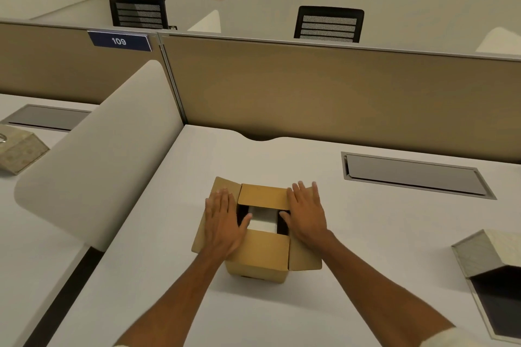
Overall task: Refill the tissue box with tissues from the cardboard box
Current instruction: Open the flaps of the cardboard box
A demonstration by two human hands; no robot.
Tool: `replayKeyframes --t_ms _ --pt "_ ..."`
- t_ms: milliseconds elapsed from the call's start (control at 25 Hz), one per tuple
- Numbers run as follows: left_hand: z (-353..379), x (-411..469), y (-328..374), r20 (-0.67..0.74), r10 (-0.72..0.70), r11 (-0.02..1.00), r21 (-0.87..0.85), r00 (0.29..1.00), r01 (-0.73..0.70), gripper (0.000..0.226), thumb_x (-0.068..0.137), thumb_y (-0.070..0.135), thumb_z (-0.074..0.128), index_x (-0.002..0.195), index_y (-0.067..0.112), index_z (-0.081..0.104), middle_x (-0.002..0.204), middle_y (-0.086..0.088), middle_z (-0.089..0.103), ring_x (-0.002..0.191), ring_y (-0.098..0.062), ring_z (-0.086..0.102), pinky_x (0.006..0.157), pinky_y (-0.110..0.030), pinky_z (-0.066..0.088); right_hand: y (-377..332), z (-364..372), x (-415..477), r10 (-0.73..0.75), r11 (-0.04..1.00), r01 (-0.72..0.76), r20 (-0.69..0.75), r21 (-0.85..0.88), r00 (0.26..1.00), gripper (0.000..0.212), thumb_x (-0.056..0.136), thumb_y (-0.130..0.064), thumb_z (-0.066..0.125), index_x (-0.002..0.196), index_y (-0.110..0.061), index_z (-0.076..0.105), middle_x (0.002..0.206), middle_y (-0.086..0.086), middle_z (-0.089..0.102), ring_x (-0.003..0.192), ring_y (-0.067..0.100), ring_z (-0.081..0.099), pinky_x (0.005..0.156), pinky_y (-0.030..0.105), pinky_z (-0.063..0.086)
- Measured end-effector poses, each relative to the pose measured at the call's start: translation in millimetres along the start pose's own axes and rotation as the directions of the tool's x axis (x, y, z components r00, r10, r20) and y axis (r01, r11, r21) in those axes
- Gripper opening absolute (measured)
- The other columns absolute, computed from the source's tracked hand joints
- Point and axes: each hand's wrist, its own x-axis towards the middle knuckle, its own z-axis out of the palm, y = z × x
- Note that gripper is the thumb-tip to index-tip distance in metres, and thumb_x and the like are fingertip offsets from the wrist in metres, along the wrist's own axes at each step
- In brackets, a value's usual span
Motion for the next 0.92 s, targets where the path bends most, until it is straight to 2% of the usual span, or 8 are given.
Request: replayKeyframes --t_ms 160,240,320,480,600,720,840,920 --pt "5 2 3 0.146 -0.051 0.997 -0.053 0.988 0.059 0.086 0.095 0.059 0.031 0.154 0.009 -0.006 0.164 -0.01 -0.009 0.152 -0.026 -0.011 0.122 -0.049 -0.011 -7 11 15 -0.046 0.994 0.033 0.12 0.107 0.992 0.071 0.093 -0.046 0.049 0.15 -0.012 0.022 0.161 0.012 0.022 0.149 0.031 0.02 0.121 0.046 0.019" --pt "-1 1 2 0.167 -0.034 0.996 -0.081 0.985 0.048 0.085 0.096 0.057 0.032 0.154 0.009 -0.007 0.164 -0.009 -0.011 0.152 -0.024 -0.012 0.122 -0.049 -0.012 -6 11 18 -0.085 0.991 0.081 0.032 0.103 0.996 0.055 0.095 -0.04 0.045 0.143 -0.014 0.034 0.151 0.01 0.039 0.141 0.03 0.037 0.114 0.043 0.032" --pt "-8 -4 -5 0.165 0.025 0.985 -0.171 0.986 0.004 0.083 0.096 0.055 0.035 0.154 0.012 -0.007 0.165 -0.006 -0.01 0.152 -0.022 -0.011 0.122 -0.046 -0.012 -4 4 22 0.005 0.955 0.018 -0.078 0.296 0.997 0.041 0.097 -0.039 0.042 0.131 -0.016 0.049 0.131 0.005 0.059 0.121 0.025 0.057 0.102 0.039 0.045" --pt "-20 -34 -29 0.14 0.215 0.919 -0.363 0.967 -0.152 0.088 0.09 0.063 0.038 0.155 0.022 -0.006 0.164 0.007 -0.01 0.152 -0.013 -0.011 0.123 -0.039 -0.008 -2 -16 43 0.353 0.691 -0.244 -0.023 0.68 0.935 0.045 0.095 -0.043 0.053 0.127 -0.011 0.052 0.12 0.009 0.065 0.108 0.026 0.063 0.099 0.045 0.05" --pt "-14 -65 -46 0.189 0.31 0.918 -0.315 0.932 -0.241 0.105 0.075 0.084 0.031 0.152 0.028 -0.015 0.161 0.014 -0.017 0.149 -0.007 -0.018 0.122 -0.034 -0.013 -2 -25 63 0.505 0.479 -0.361 0.085 0.8 0.859 0.032 0.092 -0.032 0.06 0.111 -0.011 0.044 0.102 0.01 0.059 0.091 0.025 0.062 0.086 0.039 0.054" --pt "2 -92 -57 0.218 0.35 0.923 -0.247 0.911 -0.295 0.107 0.073 0.088 0.028 0.15 0.031 -0.02 0.159 0.017 -0.025 0.147 -0.004 -0.025 0.116 -0.023 -0.025 -1 -20 73 0.483 0.606 -0.395 0.075 0.69 0.872 0.011 0.096 -0.014 0.051 0.106 -0.009 0.049 0.105 0.011 0.058 0.095 0.026 0.06 0.086 0.039 0.051" --pt "14 -103 -63 0.198 0.352 0.923 -0.236 0.915 -0.304 0.107 0.077 0.084 0.033 0.152 0.028 -0.017 0.159 0.016 -0.028 0.148 -0.006 -0.025 0.118 -0.028 -0.021 -3 -6 73 0.304 0.82 -0.301 0.074 0.487 0.95 0.029 0.096 -0.008 0.047 0.124 -0.01 0.053 0.124 0.011 0.055 0.111 0.028 0.056 0.096 0.04 0.049" --pt "17 -104 -63 0.176 0.366 0.916 -0.241 0.914 -0.32 0.108 0.078 0.083 0.036 0.152 0.026 -0.018 0.16 0.015 -0.028 0.148 -0.007 -0.025 0.119 -0.031 -0.018 -4 3 71 0.234 0.901 -0.258 0.111 0.349 0.966 0.039 0.093 -0.004 0.045 0.131 -0.01 0.052 0.125 0.012 0.056 0.111 0.029 0.055 0.095 0.04 0.049"
